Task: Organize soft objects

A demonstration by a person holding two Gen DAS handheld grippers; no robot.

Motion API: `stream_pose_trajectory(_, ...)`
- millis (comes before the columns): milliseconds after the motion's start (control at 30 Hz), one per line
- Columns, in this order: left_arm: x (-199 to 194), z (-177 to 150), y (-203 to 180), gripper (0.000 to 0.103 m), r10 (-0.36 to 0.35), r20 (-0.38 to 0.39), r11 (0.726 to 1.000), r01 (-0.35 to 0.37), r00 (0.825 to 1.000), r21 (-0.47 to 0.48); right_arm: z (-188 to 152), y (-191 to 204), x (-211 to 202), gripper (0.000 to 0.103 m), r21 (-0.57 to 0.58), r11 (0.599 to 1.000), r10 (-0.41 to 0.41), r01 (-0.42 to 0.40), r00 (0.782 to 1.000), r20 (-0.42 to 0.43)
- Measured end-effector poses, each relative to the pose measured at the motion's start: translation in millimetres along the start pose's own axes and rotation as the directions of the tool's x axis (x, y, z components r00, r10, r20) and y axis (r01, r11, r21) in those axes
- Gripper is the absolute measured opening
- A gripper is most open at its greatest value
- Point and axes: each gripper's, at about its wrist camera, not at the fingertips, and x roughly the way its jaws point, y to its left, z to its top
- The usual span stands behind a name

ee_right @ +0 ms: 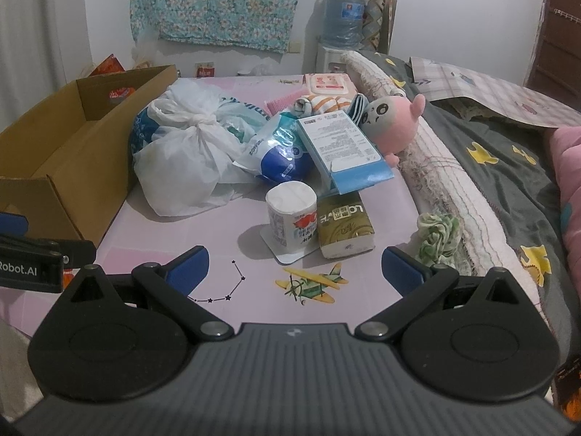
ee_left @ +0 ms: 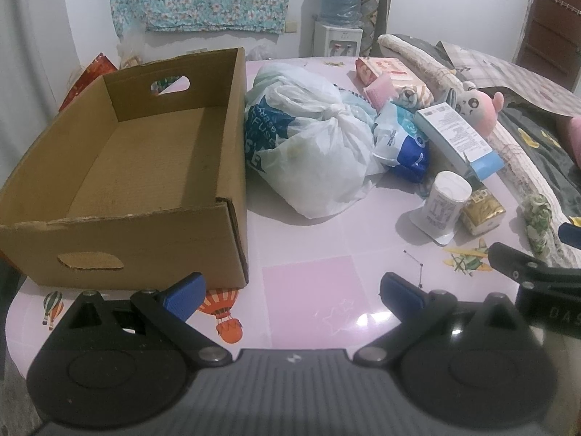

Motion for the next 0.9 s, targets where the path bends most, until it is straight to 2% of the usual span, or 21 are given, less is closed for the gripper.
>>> stream_pose_trajectory(433,7,-4,-11,0.103,-0.019,0.01,0.999,0.019,1.0,0.042,-11,-14,6,0.102,0.039,0.999,-0.002,0.002,1.0,0.001)
stream_pose_trajectory(700,9,13,-36,0.103,-0.115,0.064,0.987,0.107,0.991,0.12,-12,-59,-3,0.102,0.167,0.986,-0.007,-0.018,0.989,0.148)
stream_pose_trajectory(833,15,27,-53,0.103,-0.186,0.092,0.972,0.169,0.978,0.166,2,-96,8,0.102,0.261,0.961,0.038,-0.09,0.979,0.2)
stream_pose_trajectory(900,20,34,-61,0.103,-0.21,0.101,0.965,0.19,0.972,0.183,14,-116,22,0.102,0.322,0.936,0.08,-0.145,0.975,0.207)
